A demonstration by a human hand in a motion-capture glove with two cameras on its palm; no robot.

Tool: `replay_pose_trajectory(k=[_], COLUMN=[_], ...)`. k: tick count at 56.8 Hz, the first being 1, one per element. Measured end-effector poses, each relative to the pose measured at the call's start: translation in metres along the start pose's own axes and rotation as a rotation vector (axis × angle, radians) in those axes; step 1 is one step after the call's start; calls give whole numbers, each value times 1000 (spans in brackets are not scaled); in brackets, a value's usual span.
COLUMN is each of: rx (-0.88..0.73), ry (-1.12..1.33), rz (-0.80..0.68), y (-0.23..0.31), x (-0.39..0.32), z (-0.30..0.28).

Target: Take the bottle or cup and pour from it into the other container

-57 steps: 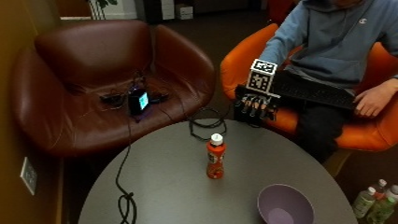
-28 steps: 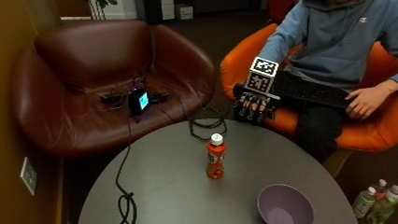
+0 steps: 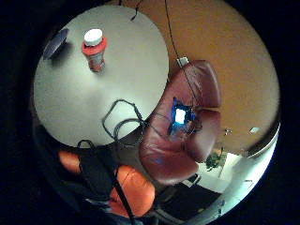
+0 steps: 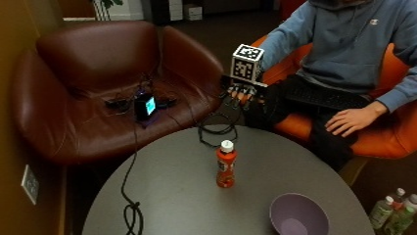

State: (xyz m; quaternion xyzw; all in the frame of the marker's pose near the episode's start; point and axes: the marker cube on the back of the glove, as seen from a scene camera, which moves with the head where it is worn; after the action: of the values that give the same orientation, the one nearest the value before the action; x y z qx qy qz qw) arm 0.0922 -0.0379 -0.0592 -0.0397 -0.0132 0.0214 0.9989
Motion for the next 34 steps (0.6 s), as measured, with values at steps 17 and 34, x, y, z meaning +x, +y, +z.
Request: replay_pose_trajectory(k=[17,34], rx=[65,85], ry=[-213,-393], rz=[18,68], y=[6,-10], x=[56,100], z=[25,90])
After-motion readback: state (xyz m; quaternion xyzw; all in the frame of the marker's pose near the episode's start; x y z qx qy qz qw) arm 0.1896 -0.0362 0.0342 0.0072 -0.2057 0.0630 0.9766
